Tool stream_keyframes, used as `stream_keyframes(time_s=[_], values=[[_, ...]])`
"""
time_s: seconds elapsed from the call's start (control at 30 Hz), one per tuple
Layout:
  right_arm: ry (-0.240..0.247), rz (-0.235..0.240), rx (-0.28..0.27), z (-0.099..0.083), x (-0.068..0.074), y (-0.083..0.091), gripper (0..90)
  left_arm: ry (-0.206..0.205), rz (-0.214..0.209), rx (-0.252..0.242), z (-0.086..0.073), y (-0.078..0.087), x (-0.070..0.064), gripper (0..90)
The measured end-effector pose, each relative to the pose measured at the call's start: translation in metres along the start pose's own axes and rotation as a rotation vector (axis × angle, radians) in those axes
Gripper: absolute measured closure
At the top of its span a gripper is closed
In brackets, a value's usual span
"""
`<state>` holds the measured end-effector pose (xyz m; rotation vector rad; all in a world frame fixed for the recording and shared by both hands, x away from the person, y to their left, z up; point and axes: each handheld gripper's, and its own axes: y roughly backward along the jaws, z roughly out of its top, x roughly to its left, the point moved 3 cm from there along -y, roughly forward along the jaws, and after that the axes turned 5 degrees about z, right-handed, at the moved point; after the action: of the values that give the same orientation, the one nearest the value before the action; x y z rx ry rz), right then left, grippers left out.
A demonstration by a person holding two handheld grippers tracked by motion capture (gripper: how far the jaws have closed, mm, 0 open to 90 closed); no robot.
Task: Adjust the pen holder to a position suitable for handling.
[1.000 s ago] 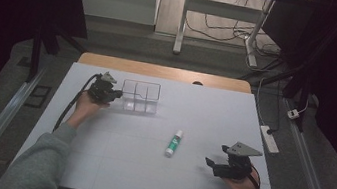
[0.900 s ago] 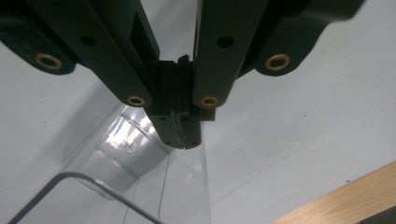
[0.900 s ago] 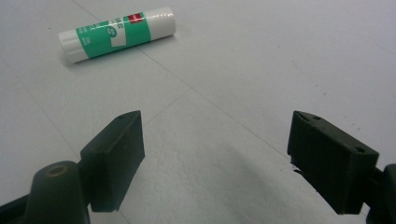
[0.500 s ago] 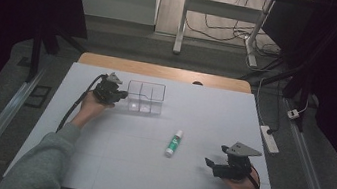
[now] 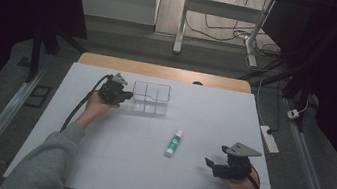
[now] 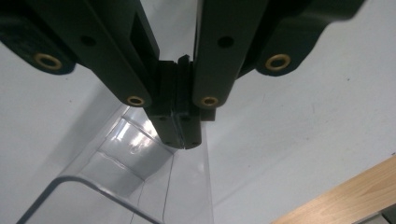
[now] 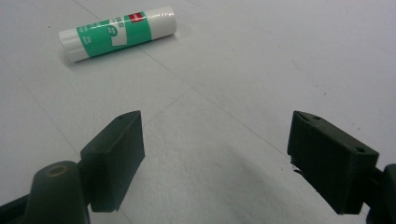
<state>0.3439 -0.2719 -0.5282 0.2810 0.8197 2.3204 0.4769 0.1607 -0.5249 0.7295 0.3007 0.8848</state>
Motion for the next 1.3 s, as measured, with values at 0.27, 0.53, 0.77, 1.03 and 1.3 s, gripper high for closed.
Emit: stream_keyframes(time_s=[0.27, 0.53, 0.77, 1.03, 1.3], values=[[0.000, 0.000, 0.003, 0.000, 0.001, 0.000, 18.6, -0.007, -0.006, -0.004, 0.005, -0.007, -0.005, 88.2], [-0.002, -0.001, 0.002, -0.002, 0.001, 0.002, 18.6, -0.015, -0.005, -0.006, 0.012, -0.015, -0.011, 87.8], [-0.013, -0.008, -0.015, -0.003, 0.001, 0.005, 19.0, -0.023, -0.006, -0.009, 0.018, -0.023, -0.016, 86.9], [-0.018, -0.012, -0.009, -0.005, 0.000, 0.006, 19.2, -0.035, -0.008, -0.018, 0.022, -0.027, -0.019, 87.0], [-0.016, -0.009, -0.014, -0.005, 0.000, 0.008, 19.2, -0.036, -0.024, -0.033, 0.022, -0.018, -0.018, 86.5]])
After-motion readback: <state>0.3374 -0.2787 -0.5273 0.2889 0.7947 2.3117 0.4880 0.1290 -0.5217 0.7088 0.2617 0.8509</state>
